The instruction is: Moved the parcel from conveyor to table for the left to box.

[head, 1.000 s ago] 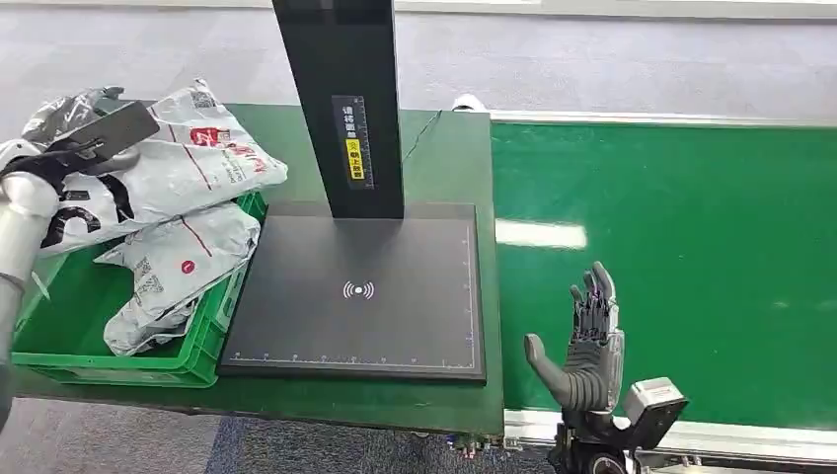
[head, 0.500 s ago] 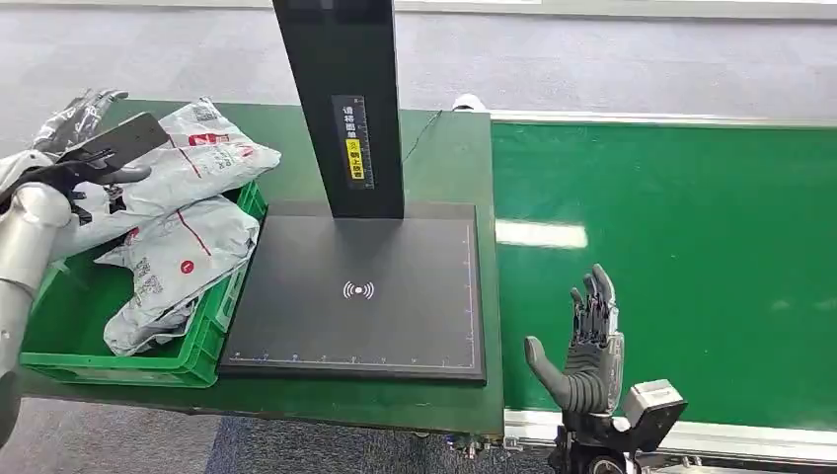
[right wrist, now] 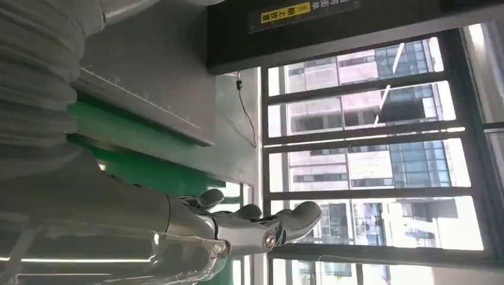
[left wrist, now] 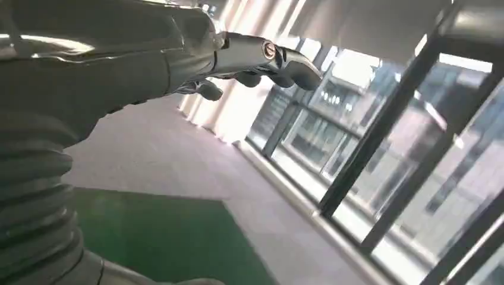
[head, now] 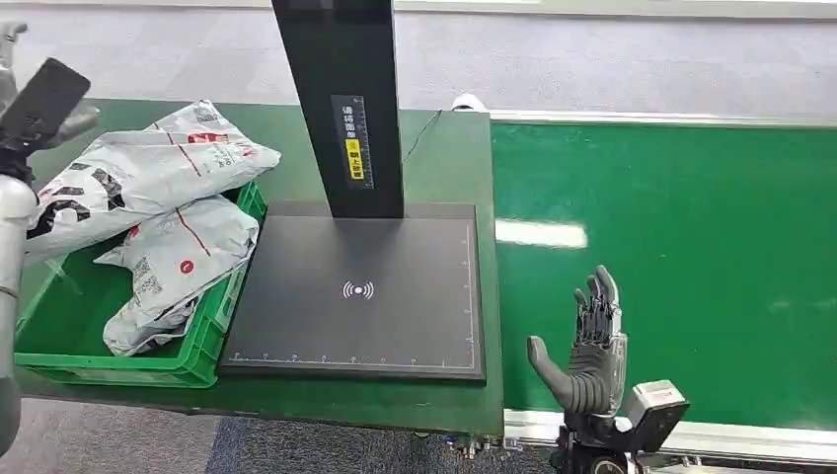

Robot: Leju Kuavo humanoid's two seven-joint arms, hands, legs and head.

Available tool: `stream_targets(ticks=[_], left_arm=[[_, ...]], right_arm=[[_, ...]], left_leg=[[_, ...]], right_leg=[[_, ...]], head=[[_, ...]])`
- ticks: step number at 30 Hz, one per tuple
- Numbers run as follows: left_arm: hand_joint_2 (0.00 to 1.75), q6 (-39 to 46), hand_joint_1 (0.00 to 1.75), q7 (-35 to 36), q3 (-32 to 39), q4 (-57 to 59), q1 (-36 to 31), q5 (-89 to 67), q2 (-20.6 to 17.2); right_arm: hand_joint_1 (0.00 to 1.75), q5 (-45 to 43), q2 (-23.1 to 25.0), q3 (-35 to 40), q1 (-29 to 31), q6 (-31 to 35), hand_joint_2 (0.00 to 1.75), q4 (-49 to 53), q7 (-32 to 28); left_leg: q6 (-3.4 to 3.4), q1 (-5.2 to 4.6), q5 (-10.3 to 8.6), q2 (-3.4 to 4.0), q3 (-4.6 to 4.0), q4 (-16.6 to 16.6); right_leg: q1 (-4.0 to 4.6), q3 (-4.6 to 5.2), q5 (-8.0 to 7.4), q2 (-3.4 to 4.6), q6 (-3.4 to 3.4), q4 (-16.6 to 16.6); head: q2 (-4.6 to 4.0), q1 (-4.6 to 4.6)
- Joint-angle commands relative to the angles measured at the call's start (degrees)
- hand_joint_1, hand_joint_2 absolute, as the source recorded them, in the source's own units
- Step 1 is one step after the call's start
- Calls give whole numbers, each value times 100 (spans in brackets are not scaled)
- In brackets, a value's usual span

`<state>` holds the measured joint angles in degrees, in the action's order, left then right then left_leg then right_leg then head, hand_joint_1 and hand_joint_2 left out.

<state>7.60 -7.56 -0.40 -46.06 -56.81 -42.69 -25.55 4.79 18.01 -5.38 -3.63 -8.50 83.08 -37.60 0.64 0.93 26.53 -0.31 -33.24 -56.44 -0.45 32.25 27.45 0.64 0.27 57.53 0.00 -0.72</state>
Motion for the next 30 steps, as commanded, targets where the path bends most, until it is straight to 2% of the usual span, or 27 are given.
stream_targets(ticks=[1,2,3,4,5,6,8,9,10,11,12,13,14,16,18,22,26,30], left_arm=[[175,782,0,-579,1346,-1632,814,1141,289],[175,785,0,-573,1347,-1676,852,1153,292],[175,919,0,-966,1611,-2163,1172,1799,471],[175,952,0,-1362,1751,-2711,1659,2397,651],[175,1067,0,-1393,1726,-3107,2107,2491,743],[175,1129,0,-1712,1798,-3619,2670,2858,919],[175,1212,0,-2345,1869,-4768,4260,3313,1479],[175,1234,0,-2579,1863,-5038,4620,3484,1672],[175,1021,0,-3087,1773,-5617,5507,3968,2191],[175,1110,0,-3244,1669,-5813,5818,3911,2375],[175,1013,0,-3244,1541,-5999,5978,4104,2470],[175,494,0,-3244,1295,-6309,6228,4545,2701],[175,355,0,-3244,1137,-6436,6306,4486,2897],[175,-25,0,-3244,811,-6510,6432,4648,3085],[175,-617,0,-3244,496,-6522,6701,4784,3530],[175,-1507,0,-3244,578,-6495,6882,5154,4142],[175,-2235,0,-3244,622,-6189,6879,5412,4370],[175,-2323,0,-3244,128,-5599,6943,5259,4235]], right_arm=[[0,-49,-45,138,101,173,175,-286,37],[0,-51,-47,142,98,175,175,-283,38],[0,-64,-49,151,80,194,175,-261,41],[0,-70,-52,159,81,199,175,-266,45],[0,-78,-57,167,87,204,175,-281,48],[0,-83,-60,165,85,213,175,-287,50],[0,-108,-79,140,64,237,175,-279,49],[0,-108,-88,134,63,236,175,-283,49],[0,-129,-100,106,73,251,175,-314,54],[0,-133,-111,100,77,252,175,-333,54],[0,-148,-110,86,78,260,175,-345,53],[0,-167,-114,69,70,269,175,-367,50],[0,-180,-114,63,65,272,175,-383,49],[0,-197,-107,59,69,273,175,-415,45],[0,-220,-88,51,80,274,175,-481,51],[0,-236,-64,-7,54,282,175,-557,46],[0,-263,-29,-70,-55,251,175,-457,15],[0,-281,-14,-96,-88,107,175,-449,-22]], left_leg=[[-3,-1,-1,8,7,6],[-5,0,-1,10,13,10],[-4,-1,-1,8,9,8],[-6,0,-1,10,14,12],[-6,-3,-2,5,16,15],[-5,-7,-2,3,20,18],[-9,-14,-4,12,42,37],[-10,-24,-2,16,54,45],[-6,-23,3,15,49,39],[-12,-36,1,28,82,70],[-11,-41,15,38,77,55],[-8,-32,28,54,57,28],[-14,-34,34,62,68,35],[-18,-27,46,75,53,19],[-17,-29,48,62,42,15],[-25,-28,54,49,42,13],[-21,-26,53,39,39,10],[-20,-27,51,26,45,14]], right_leg=[[0,-5,-3,3,0,-7],[2,-11,-4,3,0,-12],[0,-8,-3,2,0,-9],[2,-13,-4,1,0,-14],[-2,-15,-2,-2,1,-15],[-6,-17,-1,0,2,-15],[-12,-35,-4,5,5,-33],[-23,-42,-2,11,7,-34],[-23,-39,0,11,7,-29],[-35,-66,-3,22,12,-57],[-38,-58,3,31,13,-45],[-30,-35,8,46,11,-25],[-32,-47,10,53,16,-39],[-26,-35,15,57,17,-33],[-29,-25,18,48,17,-27],[-28,-35,22,38,25,-31],[-26,-33,23,34,22,-25],[-27,-39,24,23,22,-26]], head=[[0,0],[0,0],[0,-2],[0,0],[0,-2],[0,0],[0,0],[0,0],[0,2],[0,-4],[0,-2],[0,-2],[0,0],[0,2],[0,0],[0,-2],[0,-2],[0,-2]])
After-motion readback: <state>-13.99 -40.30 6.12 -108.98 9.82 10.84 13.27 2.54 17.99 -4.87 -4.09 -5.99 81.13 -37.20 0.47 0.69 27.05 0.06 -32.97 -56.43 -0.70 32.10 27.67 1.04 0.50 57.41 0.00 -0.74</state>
